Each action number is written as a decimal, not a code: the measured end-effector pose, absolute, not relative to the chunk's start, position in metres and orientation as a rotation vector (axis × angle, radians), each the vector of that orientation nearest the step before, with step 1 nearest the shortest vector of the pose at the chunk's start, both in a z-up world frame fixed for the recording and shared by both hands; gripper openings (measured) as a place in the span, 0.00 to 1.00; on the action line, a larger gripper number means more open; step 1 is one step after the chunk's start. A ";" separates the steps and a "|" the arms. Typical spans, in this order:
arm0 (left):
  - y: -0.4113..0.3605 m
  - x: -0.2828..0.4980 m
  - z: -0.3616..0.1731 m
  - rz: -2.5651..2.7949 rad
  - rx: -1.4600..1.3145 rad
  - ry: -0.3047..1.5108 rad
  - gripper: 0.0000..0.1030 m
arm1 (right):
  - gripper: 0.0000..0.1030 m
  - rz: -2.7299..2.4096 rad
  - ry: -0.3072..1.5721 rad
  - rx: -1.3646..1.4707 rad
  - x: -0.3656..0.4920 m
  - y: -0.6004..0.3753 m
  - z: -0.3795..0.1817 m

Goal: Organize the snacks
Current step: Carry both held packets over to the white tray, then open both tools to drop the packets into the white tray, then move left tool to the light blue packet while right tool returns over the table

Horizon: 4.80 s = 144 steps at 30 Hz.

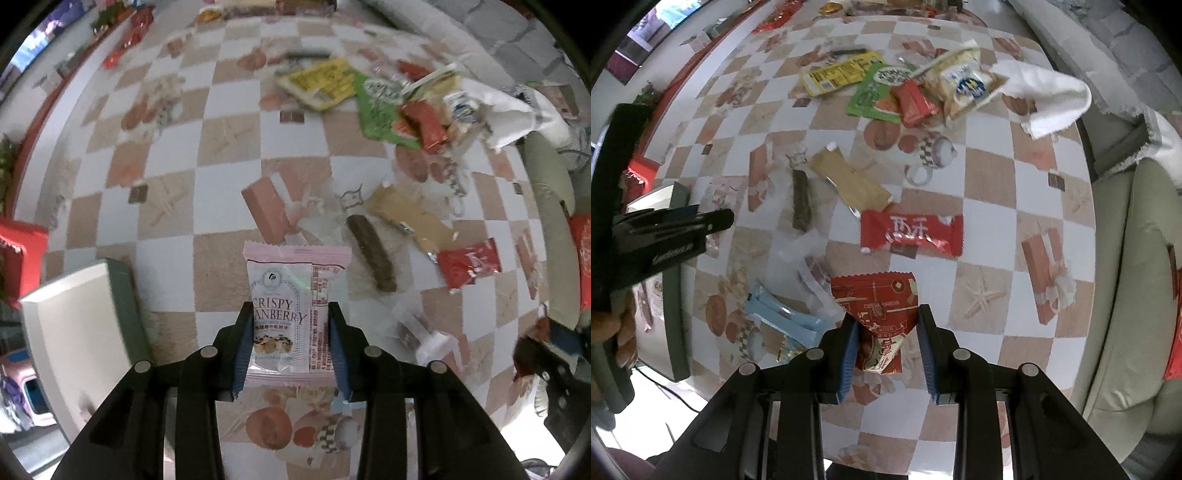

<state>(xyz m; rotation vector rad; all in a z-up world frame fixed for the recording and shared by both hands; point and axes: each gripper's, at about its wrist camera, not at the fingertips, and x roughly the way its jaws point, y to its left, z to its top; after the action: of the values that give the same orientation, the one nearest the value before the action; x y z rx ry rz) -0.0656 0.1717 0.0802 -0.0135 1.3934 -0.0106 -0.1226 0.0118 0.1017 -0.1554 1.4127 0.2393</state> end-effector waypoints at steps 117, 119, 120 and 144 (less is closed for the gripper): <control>0.135 -0.186 0.054 -0.363 0.529 1.309 0.74 | 1.00 0.107 1.703 0.014 -0.147 0.001 0.034; 0.116 -0.194 0.047 -0.436 0.663 1.245 0.74 | 1.00 0.092 1.710 0.028 -0.153 -0.011 0.033; 0.108 -0.196 0.043 -0.467 0.716 1.221 0.74 | 1.00 0.089 1.711 0.033 -0.154 -0.015 0.033; 0.181 -0.112 0.016 -0.248 0.116 1.474 0.76 | 1.00 0.096 1.714 0.135 -0.167 -0.050 0.009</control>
<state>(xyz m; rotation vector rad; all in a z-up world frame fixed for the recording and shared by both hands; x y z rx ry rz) -0.1120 0.1813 0.0163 0.1157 1.4744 -0.2483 -0.1666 -0.0499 0.0087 0.1348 1.7139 0.0961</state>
